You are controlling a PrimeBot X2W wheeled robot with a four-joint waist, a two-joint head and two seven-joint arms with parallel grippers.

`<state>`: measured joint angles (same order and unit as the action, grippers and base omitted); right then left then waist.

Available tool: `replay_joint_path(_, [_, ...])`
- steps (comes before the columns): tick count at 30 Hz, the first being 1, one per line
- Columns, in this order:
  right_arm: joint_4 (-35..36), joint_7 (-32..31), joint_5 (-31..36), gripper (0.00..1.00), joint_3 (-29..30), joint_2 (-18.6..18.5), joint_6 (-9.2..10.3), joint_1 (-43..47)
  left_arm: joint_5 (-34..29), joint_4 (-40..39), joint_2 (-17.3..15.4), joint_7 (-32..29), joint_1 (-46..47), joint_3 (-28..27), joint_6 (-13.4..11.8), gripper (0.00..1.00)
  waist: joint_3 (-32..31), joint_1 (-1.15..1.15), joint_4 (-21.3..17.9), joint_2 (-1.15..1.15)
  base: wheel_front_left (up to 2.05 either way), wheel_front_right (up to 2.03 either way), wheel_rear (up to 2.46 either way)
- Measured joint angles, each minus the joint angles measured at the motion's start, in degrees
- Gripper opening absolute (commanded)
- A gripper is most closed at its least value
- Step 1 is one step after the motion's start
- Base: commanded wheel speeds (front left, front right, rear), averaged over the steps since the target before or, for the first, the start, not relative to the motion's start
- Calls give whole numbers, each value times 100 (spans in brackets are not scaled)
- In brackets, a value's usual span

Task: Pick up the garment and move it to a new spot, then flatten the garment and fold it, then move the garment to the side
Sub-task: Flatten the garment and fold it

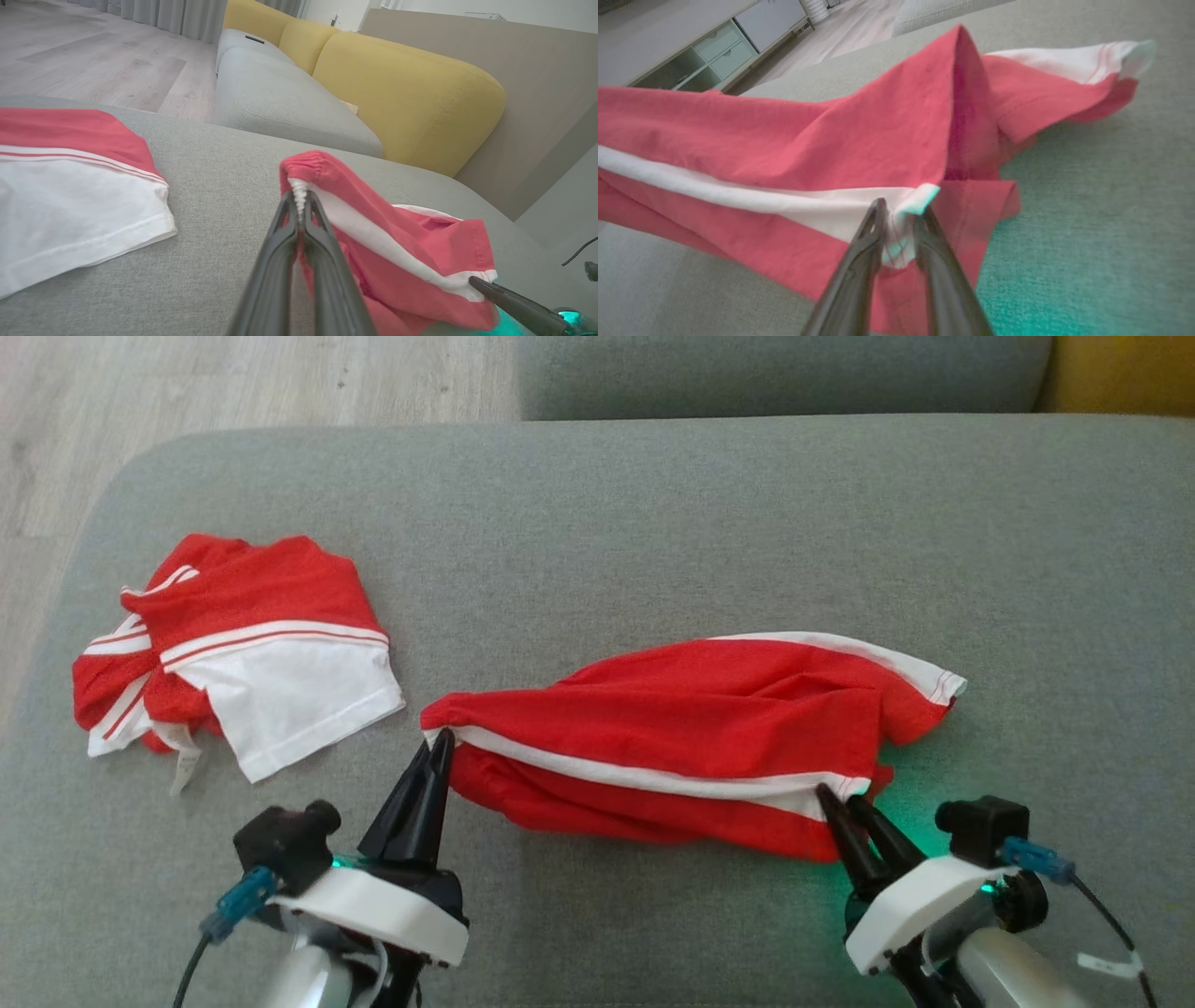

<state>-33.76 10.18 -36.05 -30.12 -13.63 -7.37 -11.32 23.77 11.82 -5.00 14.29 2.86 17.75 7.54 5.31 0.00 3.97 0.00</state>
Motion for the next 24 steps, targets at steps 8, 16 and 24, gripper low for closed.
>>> replay_joint_path(8, [359, 201, -123, 0, -15, -264, 0, 12, 1, -67, -19, 0, -39, -4, 0, 0, -201, 0, -61, 0, 0, 0, 0])
replay_joint_path(16, [1814, 136, -380, 0, 660, -907, 0, -159, 539, -460, -430, 0, 506, 516, 0, 0, -227, -1, -237, 0, 0, 0, 0])
replay_joint_path(24, [2417, -705, -553, 0, 1468, -1652, 0, -2126, 1369, -175, -710, -412, 3710, 1106, 0, 0, 348, 0, -264, 0, 0, 0, 0])
